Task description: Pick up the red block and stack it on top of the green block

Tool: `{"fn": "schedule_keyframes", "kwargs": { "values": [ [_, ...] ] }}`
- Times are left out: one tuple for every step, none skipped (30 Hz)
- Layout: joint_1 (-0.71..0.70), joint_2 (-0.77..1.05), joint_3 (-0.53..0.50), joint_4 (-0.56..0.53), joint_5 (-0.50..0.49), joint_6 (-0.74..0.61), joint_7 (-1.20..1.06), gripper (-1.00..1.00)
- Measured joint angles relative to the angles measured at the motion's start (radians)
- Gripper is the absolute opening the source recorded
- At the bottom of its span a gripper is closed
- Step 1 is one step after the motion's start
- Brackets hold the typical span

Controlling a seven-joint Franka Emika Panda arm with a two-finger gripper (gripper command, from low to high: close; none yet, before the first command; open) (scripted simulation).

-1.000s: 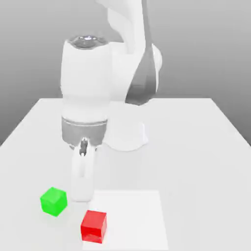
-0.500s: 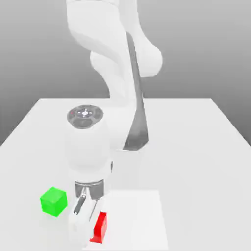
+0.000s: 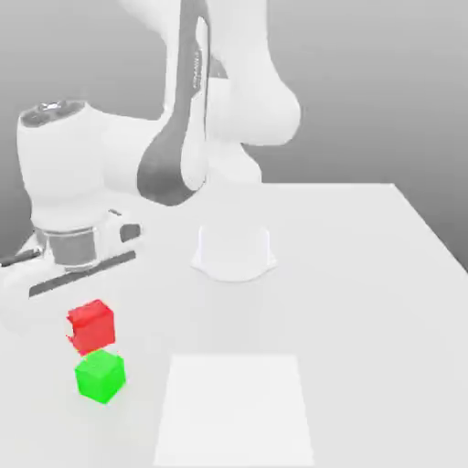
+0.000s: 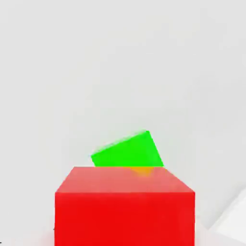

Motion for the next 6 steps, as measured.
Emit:
{"fn": "schedule_keyframes", "kwargs": {
  "values": [
    [0.009, 0.031, 0.004, -0.001, -0.007, 0.032, 0.010, -1.00],
    [0.016, 0.065, 0.002, 0.000, -0.015, 0.065, 0.019, -1.00],
    [0.021, 0.094, -0.001, 0.001, -0.022, 0.093, 0.025, 1.00],
    [0.021, 0.094, -0.001, 0.001, -0.022, 0.093, 0.025, 1.00],
    [0.021, 0.094, -0.001, 0.001, -0.022, 0.093, 0.025, 1.00],
    [0.021, 0.094, -0.001, 0.001, -0.022, 0.093, 0.025, 1.00]
  ]
}}
